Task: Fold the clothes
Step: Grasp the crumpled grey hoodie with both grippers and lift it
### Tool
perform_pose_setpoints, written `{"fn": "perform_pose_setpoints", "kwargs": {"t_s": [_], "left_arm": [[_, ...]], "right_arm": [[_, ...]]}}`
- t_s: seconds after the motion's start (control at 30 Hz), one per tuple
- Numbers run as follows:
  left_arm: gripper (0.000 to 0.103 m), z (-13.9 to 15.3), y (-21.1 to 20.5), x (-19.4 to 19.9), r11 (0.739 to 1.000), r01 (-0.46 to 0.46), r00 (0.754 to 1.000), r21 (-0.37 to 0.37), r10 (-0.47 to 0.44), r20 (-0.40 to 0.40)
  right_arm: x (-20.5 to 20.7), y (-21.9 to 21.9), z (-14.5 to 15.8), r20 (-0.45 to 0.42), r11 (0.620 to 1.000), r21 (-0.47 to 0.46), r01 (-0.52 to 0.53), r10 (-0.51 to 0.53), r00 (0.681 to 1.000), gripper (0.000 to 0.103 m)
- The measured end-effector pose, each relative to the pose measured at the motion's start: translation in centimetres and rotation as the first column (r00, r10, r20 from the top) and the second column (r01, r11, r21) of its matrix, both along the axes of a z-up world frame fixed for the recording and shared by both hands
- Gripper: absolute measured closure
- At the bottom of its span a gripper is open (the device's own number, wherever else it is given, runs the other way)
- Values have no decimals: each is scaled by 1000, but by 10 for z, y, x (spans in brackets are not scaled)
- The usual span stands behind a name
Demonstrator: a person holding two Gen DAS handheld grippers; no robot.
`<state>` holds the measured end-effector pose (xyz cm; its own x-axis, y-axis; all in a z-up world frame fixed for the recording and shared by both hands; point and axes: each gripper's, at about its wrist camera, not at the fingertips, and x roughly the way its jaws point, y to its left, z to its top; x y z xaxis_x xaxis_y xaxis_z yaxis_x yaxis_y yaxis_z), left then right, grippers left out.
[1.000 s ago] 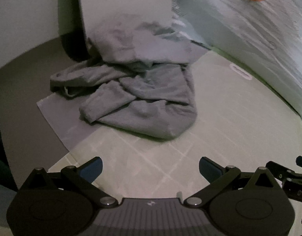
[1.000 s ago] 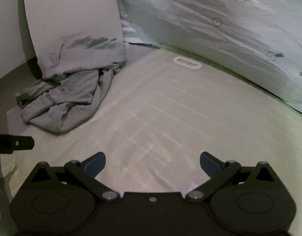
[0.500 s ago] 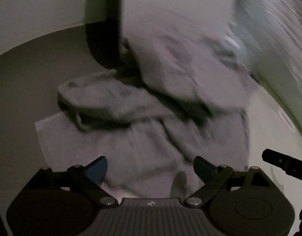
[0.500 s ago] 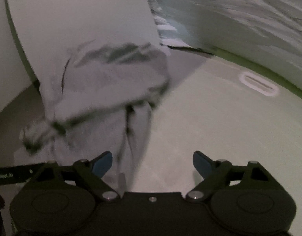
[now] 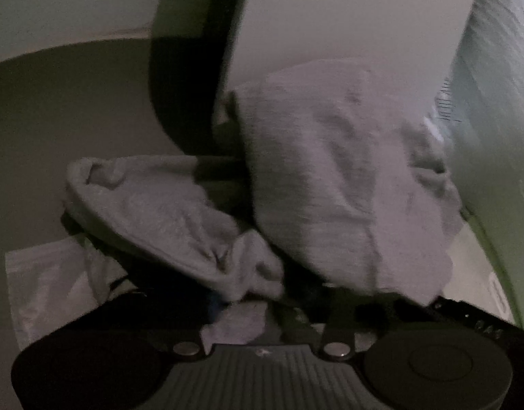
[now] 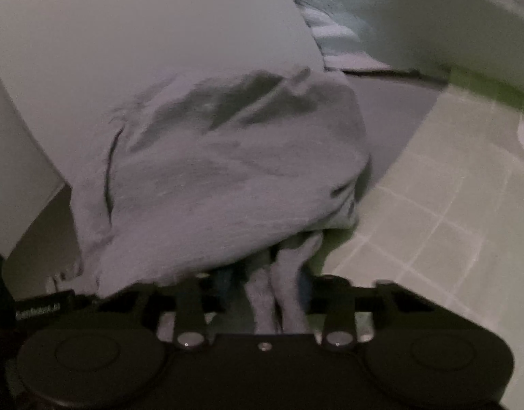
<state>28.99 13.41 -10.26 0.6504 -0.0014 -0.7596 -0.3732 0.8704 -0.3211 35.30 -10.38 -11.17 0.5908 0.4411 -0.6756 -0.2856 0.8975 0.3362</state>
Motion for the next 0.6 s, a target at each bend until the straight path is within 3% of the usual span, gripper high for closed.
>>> {"fn": "perform_pose_setpoints", "kwargs": {"t_s": [0.07, 0.1, 0.23, 0.37, 0.47, 0.6], "left_arm": [[80, 5, -6, -4, 1000, 15, 1000, 16, -15, 11], [81, 9, -7, -6, 1000, 20, 1000, 16, -20, 21], [83, 29, -18, -25, 998, 66, 995, -8, -66, 71], [93, 54, -47, -49, 985, 171, 979, 12, -171, 112], [95, 68, -79, -70, 961, 276, 951, 24, -277, 141], [97, 82, -128, -104, 905, 424, 892, 21, -422, 164]], "right_arm": [[-12, -2, 8, 41, 1000, -20, -8, 8, 999, 97], [-19, -5, 13, 61, 1000, -23, -4, 6, 998, 100], [-56, -22, 39, 177, 995, -75, 64, -50, 983, 100], [-96, -52, 55, 219, 984, -91, 151, -128, 967, 100], [-136, -88, 62, 225, 965, -108, 239, -211, 951, 100], [-196, -137, 58, 204, 927, -143, 346, -315, 927, 100]]}}
